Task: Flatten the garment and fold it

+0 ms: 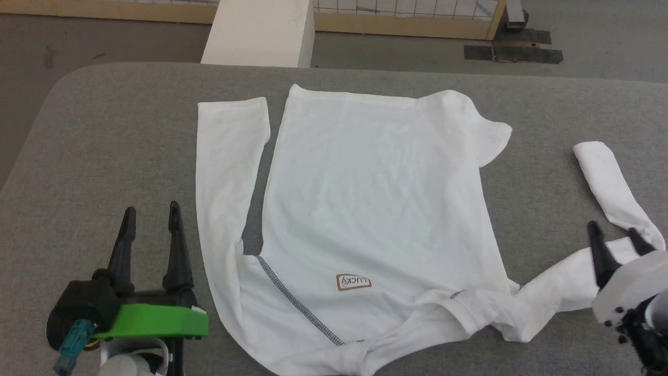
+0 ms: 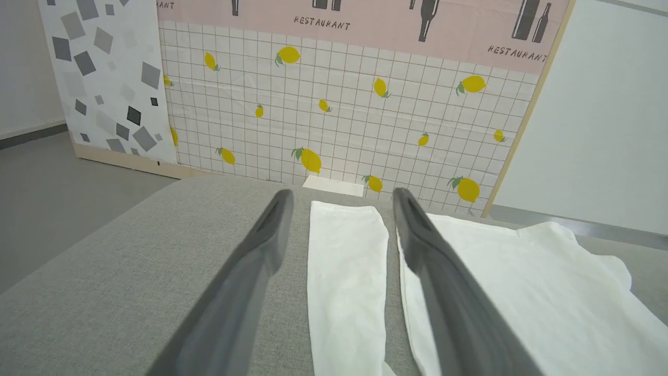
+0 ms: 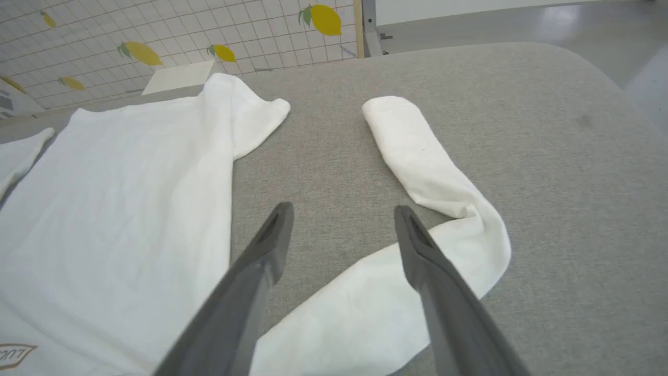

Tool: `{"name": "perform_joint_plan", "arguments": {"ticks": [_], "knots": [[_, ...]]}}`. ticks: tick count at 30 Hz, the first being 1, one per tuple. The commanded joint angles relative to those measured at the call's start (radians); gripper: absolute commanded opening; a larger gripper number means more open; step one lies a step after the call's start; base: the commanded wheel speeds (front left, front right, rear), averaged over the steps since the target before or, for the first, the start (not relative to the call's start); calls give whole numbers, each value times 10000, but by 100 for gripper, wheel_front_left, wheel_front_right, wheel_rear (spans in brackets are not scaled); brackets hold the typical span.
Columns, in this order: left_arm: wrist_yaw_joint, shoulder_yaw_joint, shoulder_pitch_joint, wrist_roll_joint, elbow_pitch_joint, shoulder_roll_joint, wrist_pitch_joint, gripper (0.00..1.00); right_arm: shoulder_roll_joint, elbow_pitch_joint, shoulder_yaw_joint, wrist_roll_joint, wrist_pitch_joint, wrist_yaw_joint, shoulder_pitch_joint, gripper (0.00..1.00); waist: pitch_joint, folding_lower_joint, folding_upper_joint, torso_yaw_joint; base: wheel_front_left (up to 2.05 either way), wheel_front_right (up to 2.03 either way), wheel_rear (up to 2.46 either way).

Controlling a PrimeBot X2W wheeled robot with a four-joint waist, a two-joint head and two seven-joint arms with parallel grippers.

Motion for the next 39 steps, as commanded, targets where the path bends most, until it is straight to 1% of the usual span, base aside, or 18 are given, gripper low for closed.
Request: {"name": "perform_joint_plan", "arguments": {"ticks": [1, 5, 8, 10, 14, 16, 20, 21, 22, 24, 28, 30, 33, 39], "knots": [[31, 38, 112, -36, 12, -37, -36, 100, 23, -18, 416, 217, 114, -15, 122, 100, -85, 0, 0, -159, 0, 0, 0], [52, -2, 185, -102, -6, -65, -36, 100, 26, 459, 1643, 28, 712, -15, -316, 100, -54, 0, 0, -302, 0, 0, 0], [34, -95, 67, -125, -27, -77, -36, 100, 27, 1215, 2445, -204, 1469, -15, -1260, 100, 141, 0, 0, -282, 0, 0, 0], [-4, -208, -107, -126, -20, -83, -36, 100, -12, 1831, 2871, -682, 1948, -15, -1950, 100, 334, 0, 0, -144, 0, 0, 0], [-97, -400, -474, -176, 44, -93, -36, 100, -30, 3321, 3334, -1342, 2851, -15, -3245, 100, 774, 0, 0, 246, 0, 0, 0], [-124, -448, -627, -210, 79, -103, -36, 100, -187, 4007, 3575, -1746, 3263, -15, -3715, 100, 998, 0, 0, 496, 0, 0, 0], [-171, -544, -856, -292, 173, -129, -36, 100, -355, 4968, 3762, -1965, 4028, -15, -4274, 100, 1441, 0, 0, 1024, 0, 0, 0], [-184, -565, -894, -314, 196, -136, -36, 100, -388, 5073, 3786, -1939, 4152, -15, -4389, 44, 1525, 0, 0, 1125, 0, 0, 0], [-199, -586, -927, -336, 227, -143, -36, 100, -459, 5173, 3823, -1926, 4301, -15, -4528, 0, 1618, 0, 0, 1239, 0, 0, 0], [-224, -625, -996, -381, 277, -157, -36, 100, -634, 5264, 3852, -1883, 4530, -15, -4831, 0, 1804, 0, 0, 1455, 0, 0, 0], [-273, -705, -1163, -483, 349, -181, -36, 100, -912, 5303, 3380, -2108, 4310, -15, -5711, 0, 2132, 0, 0, 1817, 0, 0, 0], [-300, -745, -1268, -520, 366, -190, -36, 100, -867, 5324, 2952, -2358, 3952, -15, -6287, 0, 2294, 0, 0, 1957, 0, 0, 0], [-331, -774, -1422, -548, 391, -199, -36, 100, -716, 5408, 2357, -2924, 3070, -15, -7215, 0, 2498, 0, 0, 2092, 0, 0, 0], [-380, -798, -1658, -512, 463, -208, -36, 100, -432, 5931, 1624, -4171, 1346, -15, -8397, 0, 2651, 0, 0, 2149, 0, 0, 0]]}}
